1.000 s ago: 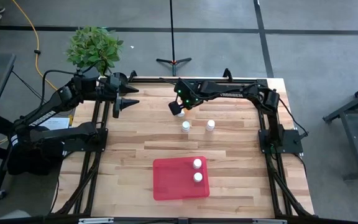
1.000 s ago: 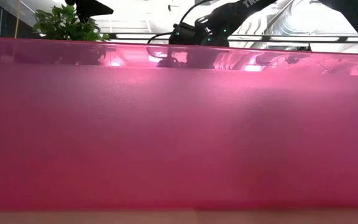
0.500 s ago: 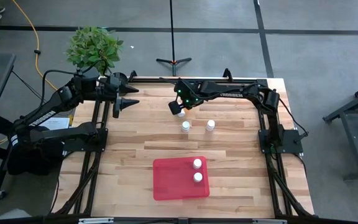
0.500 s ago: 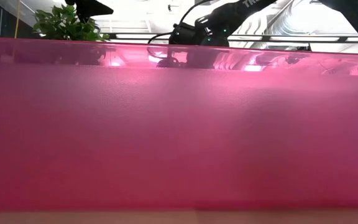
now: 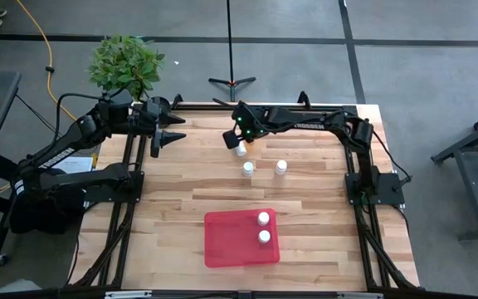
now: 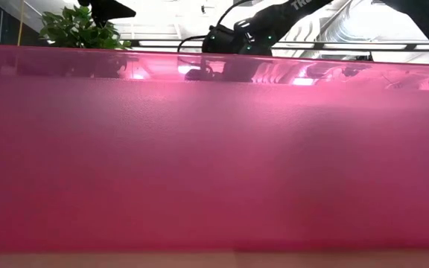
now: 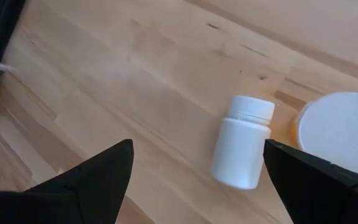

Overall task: Pick and place pill bottles into a basket
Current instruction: Put the white medicine bottle into the red container

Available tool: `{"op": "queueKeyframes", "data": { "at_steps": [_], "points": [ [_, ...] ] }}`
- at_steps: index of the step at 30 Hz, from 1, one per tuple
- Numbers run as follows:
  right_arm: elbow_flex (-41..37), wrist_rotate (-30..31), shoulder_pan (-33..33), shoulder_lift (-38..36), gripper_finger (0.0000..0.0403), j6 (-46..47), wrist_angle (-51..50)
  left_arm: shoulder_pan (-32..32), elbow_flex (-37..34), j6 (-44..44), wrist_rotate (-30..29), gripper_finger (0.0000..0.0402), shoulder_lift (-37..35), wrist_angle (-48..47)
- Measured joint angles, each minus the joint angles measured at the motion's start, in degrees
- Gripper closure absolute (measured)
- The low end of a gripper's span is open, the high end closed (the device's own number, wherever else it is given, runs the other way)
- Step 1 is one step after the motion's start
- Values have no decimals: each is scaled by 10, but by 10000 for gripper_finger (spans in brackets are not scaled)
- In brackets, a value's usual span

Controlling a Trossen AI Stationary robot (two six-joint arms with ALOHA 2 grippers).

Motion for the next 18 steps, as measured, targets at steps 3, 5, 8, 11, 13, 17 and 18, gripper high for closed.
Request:
{"op": "queueKeyframes", "data": {
  "at_steps": [3,5,8,11,13,17,18],
  "points": [
    [0,5,-2,5,53,0,11,0,0,0,0,126,0,0],
    [0,1,-3,11,54,0,24,0,0,0,0,126,0,0],
    [0,-2,-3,19,54,0,35,0,0,0,0,126,0,0],
    [0,-6,-3,29,53,1,44,0,0,0,0,126,0,0],
    [0,-8,-3,35,53,0,50,0,0,-1,0,126,0,0],
    [0,-4,-3,36,54,-2,52,0,0,-4,0,126,0,0],
    [0,-2,-3,36,53,-4,53,0,0,-4,0,126,0,0]
  ]
}}
